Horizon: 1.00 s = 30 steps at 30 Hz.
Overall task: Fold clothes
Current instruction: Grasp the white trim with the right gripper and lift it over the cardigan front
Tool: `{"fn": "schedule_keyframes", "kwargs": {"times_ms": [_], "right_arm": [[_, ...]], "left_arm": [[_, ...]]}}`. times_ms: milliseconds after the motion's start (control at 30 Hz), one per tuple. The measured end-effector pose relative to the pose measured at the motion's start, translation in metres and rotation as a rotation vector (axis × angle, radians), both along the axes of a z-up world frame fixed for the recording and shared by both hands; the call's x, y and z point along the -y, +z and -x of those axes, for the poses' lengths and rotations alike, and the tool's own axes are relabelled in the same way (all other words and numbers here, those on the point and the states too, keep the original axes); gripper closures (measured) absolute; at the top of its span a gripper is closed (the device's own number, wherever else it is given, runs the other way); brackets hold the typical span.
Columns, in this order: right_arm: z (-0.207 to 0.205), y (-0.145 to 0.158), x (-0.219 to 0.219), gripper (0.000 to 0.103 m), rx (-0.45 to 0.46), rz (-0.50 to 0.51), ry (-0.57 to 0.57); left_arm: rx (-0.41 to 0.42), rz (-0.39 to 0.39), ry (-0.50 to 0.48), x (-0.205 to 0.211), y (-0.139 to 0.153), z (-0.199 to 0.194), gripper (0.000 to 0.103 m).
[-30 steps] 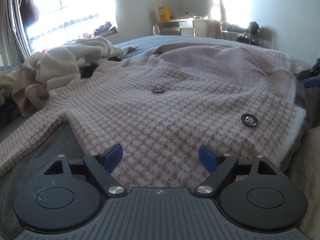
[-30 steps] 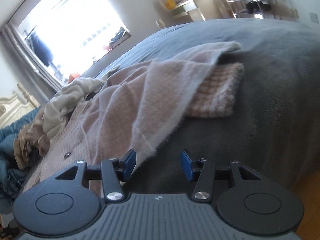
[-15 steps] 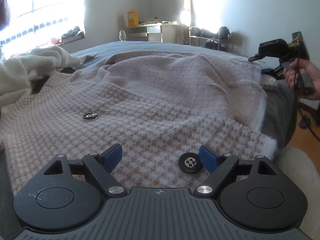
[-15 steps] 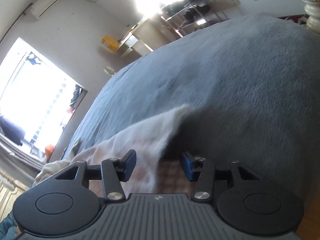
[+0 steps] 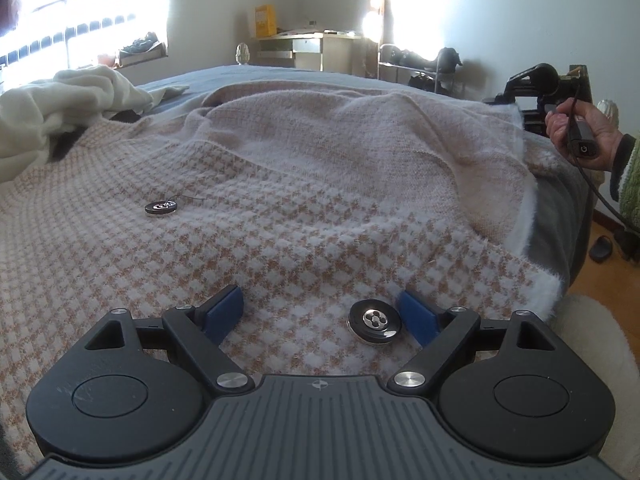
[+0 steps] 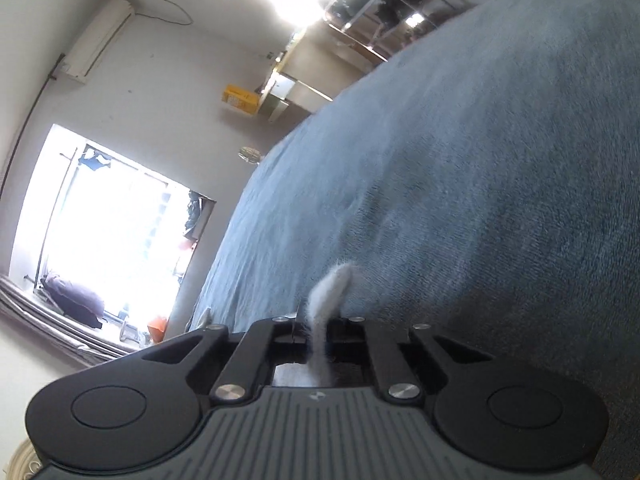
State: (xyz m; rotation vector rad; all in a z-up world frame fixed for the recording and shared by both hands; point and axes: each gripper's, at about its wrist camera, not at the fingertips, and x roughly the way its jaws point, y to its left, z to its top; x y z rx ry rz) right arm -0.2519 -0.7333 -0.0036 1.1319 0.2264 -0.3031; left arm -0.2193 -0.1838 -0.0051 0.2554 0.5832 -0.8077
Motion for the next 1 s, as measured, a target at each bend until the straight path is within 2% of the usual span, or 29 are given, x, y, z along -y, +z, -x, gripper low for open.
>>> {"fn": "schedule_keyframes", "kwargs": {"times_ms": [100,300,433,567,700,800,1000], "right_arm": [[-0.003,0.037,-0.018,0.097,0.060,0.092,0.056],[-0.025,0.124,-0.082,0.097,0.181,0.285,0.266],[-0.035,0.161,-0.134,0.097,0.280,0.339,0.424],[-0.038,0.183,-0.189,0.097,0.349,0.397,0.616],[-0.033,0.182,-0.248,0.097,0.343,0.481,0.801],[-0.019,0.163,-0.286,0.097,0.308,0.501,0.894],[0.003,0.117,-0.311,0.097,0.202,0.472,0.963]], "left_arm": [[-0.029,0.019,0.007,-0.002,0.001,-0.004,0.016],[-0.105,0.077,0.022,-0.007,0.002,-0.013,0.015],[-0.107,0.083,0.021,-0.008,0.001,-0.013,0.015],[-0.109,0.095,0.025,-0.009,0.000,-0.013,0.014],[-0.123,0.121,0.030,-0.012,0.000,-0.015,0.014],[-0.137,0.147,0.029,-0.016,0.000,-0.017,0.014],[-0.154,0.178,0.009,-0.026,0.001,-0.019,0.015]]}}
